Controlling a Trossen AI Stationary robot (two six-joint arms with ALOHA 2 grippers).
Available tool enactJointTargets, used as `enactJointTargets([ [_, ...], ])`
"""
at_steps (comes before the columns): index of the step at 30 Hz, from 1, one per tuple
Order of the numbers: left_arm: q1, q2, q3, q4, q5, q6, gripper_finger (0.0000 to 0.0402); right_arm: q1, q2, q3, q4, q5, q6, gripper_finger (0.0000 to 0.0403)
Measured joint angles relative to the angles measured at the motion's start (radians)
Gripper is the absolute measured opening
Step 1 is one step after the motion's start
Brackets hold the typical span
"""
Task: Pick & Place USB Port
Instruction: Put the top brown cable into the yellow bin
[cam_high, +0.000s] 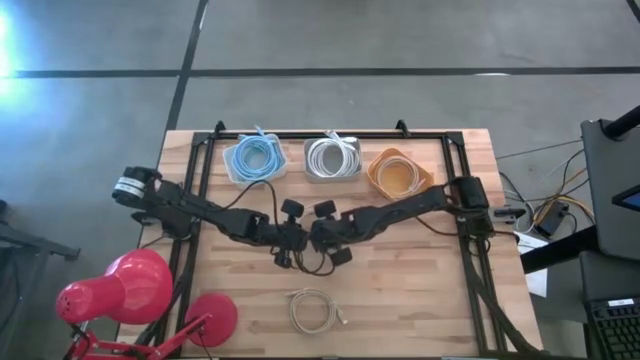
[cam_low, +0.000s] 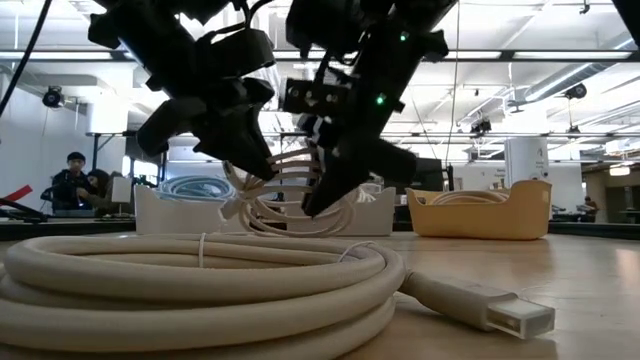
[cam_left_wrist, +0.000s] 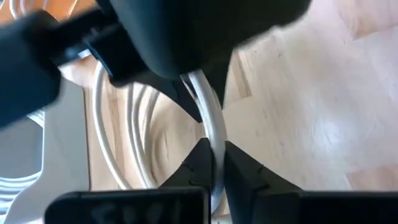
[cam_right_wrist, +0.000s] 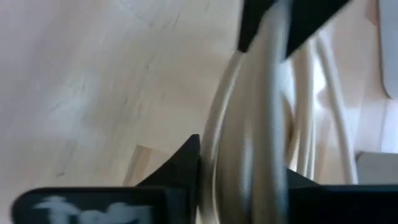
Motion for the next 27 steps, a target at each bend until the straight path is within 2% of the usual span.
enactJointTargets([
  [7,0.000,0.000,0.000,0.006,-0.015,-0.069,0.0040,-0.001,-0.030,-0.002,-0.023,-0.001,0.015,0.0016],
  [16,0.000,0.000,0.000,0.004,-0.085,-0.144,0.0074,0.001,-0.033,-0.002,-0.081,0.010,0.147,0.0011],
  [24,0.000,-0.007,-0.001,0.001,-0.229,-0.236,0.0123,0.002,-0.043,-0.002,-0.163,0.076,0.275,0.0013],
  [27,0.000,-0.008,0.007,0.003,-0.242,-0.252,0.0137,0.003,-0.076,-0.002,-0.230,0.082,0.360,0.0013],
])
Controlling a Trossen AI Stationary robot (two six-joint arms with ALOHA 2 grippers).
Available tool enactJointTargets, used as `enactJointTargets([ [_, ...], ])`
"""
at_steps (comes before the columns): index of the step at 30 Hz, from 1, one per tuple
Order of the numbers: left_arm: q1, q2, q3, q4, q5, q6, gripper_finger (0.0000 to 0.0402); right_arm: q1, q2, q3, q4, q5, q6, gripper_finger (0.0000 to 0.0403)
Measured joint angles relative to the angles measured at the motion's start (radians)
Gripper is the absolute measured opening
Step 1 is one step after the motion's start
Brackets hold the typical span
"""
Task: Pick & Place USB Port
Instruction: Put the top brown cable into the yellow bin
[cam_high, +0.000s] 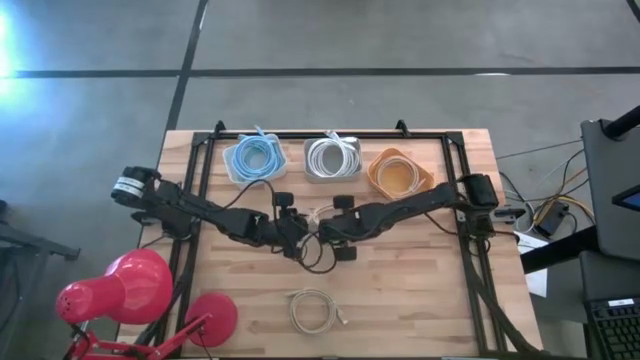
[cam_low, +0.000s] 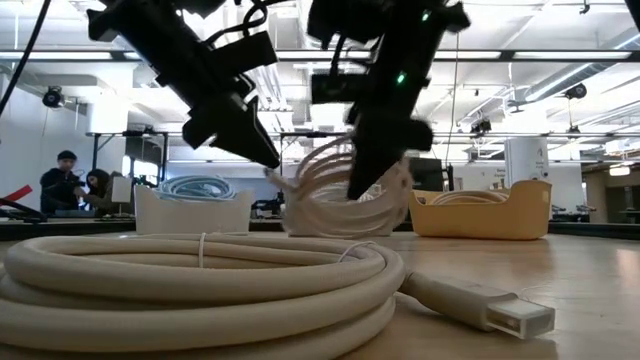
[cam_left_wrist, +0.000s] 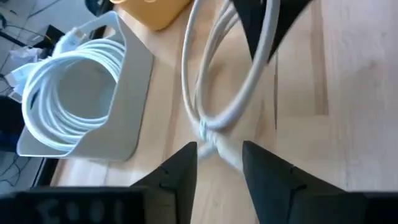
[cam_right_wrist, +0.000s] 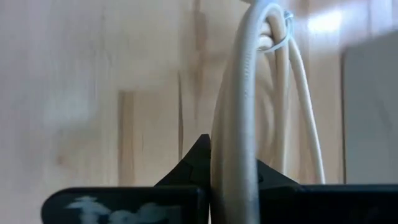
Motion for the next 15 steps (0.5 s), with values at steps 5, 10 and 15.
enactJointTargets([
  [5,0.000,-0.001,0.005,0.000,-0.066,-0.001,0.0144,0.005,-0.106,0.000,-0.158,0.070,0.132,0.0013],
  [10,0.000,-0.001,0.005,-0.018,-0.122,-0.020,0.0143,0.021,-0.256,-0.019,-0.311,0.276,0.253,0.0013],
  [15,0.001,-0.001,0.004,-0.018,-0.121,-0.027,0.0142,0.013,-0.422,-0.114,-0.359,0.409,0.305,0.0013],
])
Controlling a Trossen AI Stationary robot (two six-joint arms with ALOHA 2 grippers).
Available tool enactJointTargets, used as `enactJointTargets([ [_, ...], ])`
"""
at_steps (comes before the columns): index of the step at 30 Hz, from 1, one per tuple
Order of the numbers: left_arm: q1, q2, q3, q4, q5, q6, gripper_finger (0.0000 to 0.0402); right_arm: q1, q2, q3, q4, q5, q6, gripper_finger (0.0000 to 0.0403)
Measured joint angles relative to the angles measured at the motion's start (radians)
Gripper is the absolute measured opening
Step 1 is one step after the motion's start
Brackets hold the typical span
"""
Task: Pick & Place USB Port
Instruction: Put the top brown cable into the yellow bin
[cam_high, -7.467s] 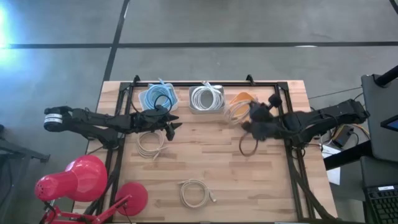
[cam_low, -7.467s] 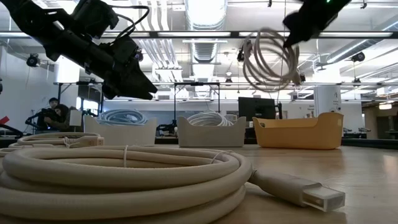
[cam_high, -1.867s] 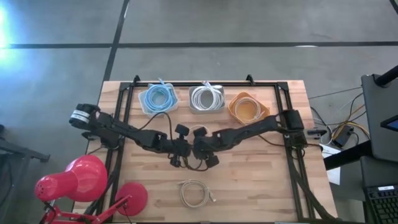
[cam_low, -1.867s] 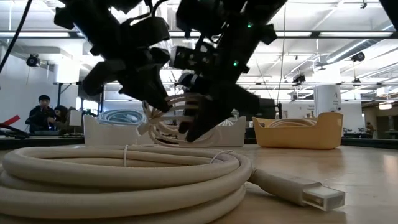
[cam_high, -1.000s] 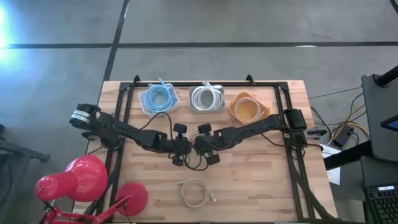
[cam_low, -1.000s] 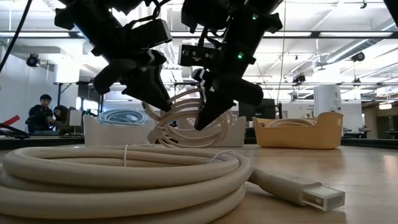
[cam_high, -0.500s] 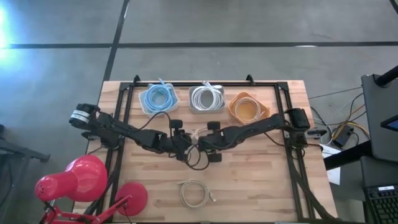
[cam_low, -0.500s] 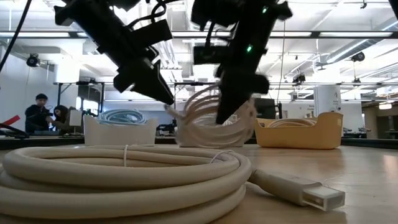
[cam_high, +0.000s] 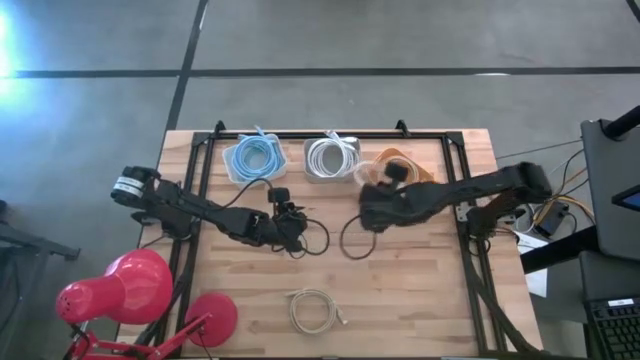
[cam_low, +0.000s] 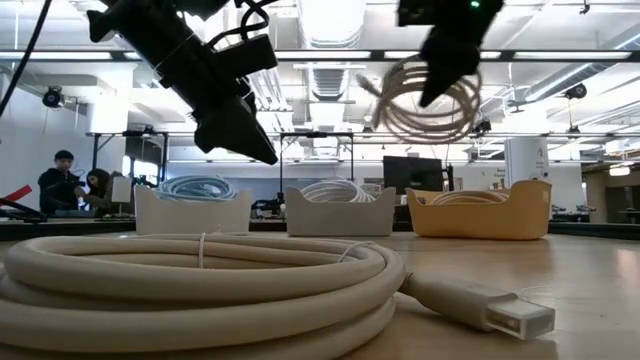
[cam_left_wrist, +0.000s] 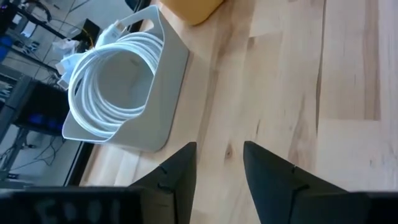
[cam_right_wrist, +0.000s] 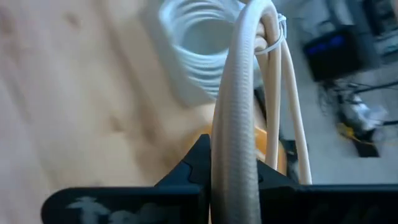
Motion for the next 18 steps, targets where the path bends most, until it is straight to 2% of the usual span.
enactJointTargets([
  [5,0.000,0.000,-0.011,-0.001,0.000,-0.012,0.0142,-0.027,-0.145,-0.163,0.030,0.061,0.002,0.0013],
  [10,0.000,0.000,-0.013,-0.001,0.000,-0.017,0.0142,-0.074,-0.246,-0.345,0.120,0.062,0.000,0.0013],
  [18,0.001,0.000,-0.013,0.000,0.001,-0.017,0.0142,-0.155,-0.281,-0.560,0.301,0.151,-0.009,0.0013],
])
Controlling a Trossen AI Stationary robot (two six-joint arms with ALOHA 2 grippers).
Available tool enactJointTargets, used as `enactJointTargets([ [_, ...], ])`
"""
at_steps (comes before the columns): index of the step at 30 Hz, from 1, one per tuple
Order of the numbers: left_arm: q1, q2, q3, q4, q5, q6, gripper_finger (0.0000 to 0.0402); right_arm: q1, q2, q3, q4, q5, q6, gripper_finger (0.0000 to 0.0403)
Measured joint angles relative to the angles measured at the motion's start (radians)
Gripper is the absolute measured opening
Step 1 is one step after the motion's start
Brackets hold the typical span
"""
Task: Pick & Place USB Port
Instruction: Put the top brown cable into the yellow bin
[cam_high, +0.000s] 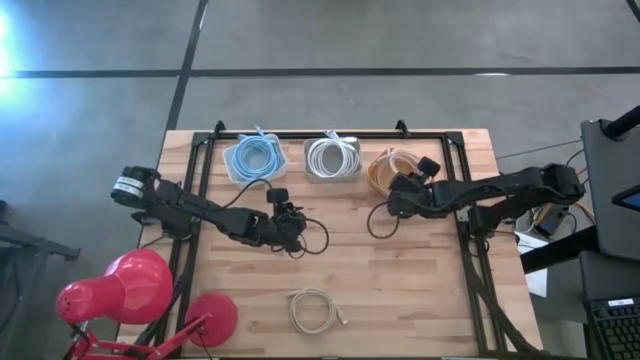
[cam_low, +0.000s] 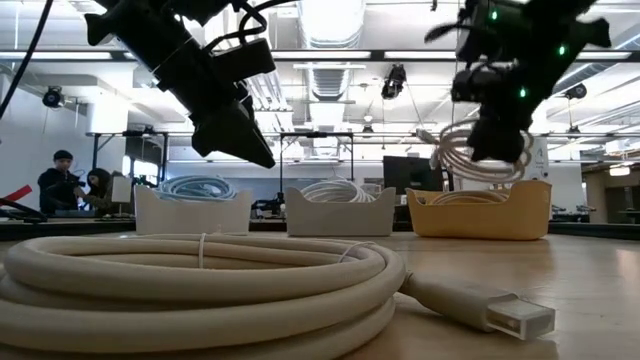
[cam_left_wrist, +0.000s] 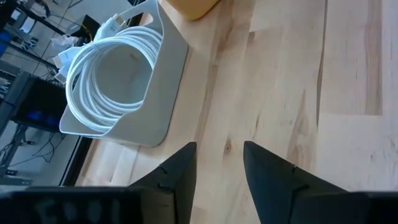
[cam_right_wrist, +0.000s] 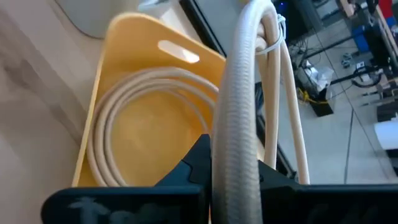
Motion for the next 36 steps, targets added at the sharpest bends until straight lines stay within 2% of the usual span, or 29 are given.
enactJointTargets([
  [6,0.000,0.000,0.000,0.000,0.000,0.000,0.0142,-0.023,0.025,-0.078,0.112,-0.006,-0.003,0.0013],
  [13,0.002,0.000,0.000,0.002,0.001,0.000,0.0142,-0.023,0.028,-0.066,0.127,-0.073,-0.004,0.0019],
  [24,0.002,0.000,0.000,0.004,0.002,-0.006,0.0142,-0.023,0.029,-0.042,0.122,-0.083,-0.007,0.0102],
  [36,0.002,0.000,0.000,0.004,0.007,-0.007,0.0142,-0.023,0.029,0.020,0.116,-0.110,-0.052,0.0164],
])
